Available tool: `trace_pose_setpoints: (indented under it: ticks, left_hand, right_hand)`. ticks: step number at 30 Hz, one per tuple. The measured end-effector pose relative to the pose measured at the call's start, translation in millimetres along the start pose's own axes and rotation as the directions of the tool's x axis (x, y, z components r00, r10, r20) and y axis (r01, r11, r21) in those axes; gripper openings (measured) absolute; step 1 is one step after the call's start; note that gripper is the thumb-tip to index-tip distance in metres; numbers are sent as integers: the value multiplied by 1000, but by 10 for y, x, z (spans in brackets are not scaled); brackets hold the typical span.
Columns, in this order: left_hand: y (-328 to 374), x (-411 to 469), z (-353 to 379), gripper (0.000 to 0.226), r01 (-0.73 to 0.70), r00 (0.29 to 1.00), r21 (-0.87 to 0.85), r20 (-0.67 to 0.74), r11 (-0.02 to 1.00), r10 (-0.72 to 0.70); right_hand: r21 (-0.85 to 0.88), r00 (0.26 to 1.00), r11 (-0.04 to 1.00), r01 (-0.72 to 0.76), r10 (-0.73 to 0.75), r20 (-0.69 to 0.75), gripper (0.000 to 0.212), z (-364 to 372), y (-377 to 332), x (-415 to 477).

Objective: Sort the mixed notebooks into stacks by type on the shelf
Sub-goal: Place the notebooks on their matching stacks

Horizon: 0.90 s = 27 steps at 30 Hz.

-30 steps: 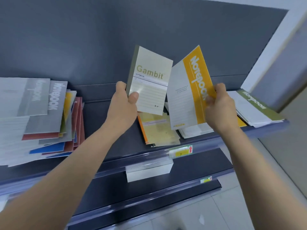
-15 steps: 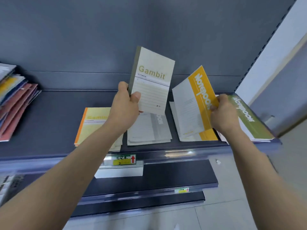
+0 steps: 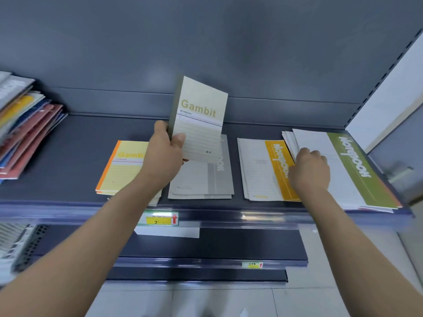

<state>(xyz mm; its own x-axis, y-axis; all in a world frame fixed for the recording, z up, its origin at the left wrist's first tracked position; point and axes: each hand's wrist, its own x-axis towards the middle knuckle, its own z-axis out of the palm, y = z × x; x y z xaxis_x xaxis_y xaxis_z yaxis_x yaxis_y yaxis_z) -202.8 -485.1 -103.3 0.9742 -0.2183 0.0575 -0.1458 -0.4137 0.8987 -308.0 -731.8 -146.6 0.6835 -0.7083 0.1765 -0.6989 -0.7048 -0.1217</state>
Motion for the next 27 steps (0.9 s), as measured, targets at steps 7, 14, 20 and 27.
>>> trace_pose_setpoints:
  ticks: [7,14,20,27]
  left_hand:
    - [-83,47,-360,18,-17,999,38,-42,999,19]
    - [-589,243,-813,28,271,962,240,-35,932,-271]
    - [-916,350,-1030,23,319,925,442,47,838,-377]
    - [-1003,392,-1220,49,90,968,752,88,653,-234]
  right_hand:
    - [207,926,913,352,-306,-223,19,-495,-725,-51]
    - [290,876,827,481,-438,-205,17,-721,-1523,-348]
    - [290,869,819,495,-474,-143,15,-699,-1904,-551]
    - [281,880,834,476,-450,-153,15,-778,-2188,-772]
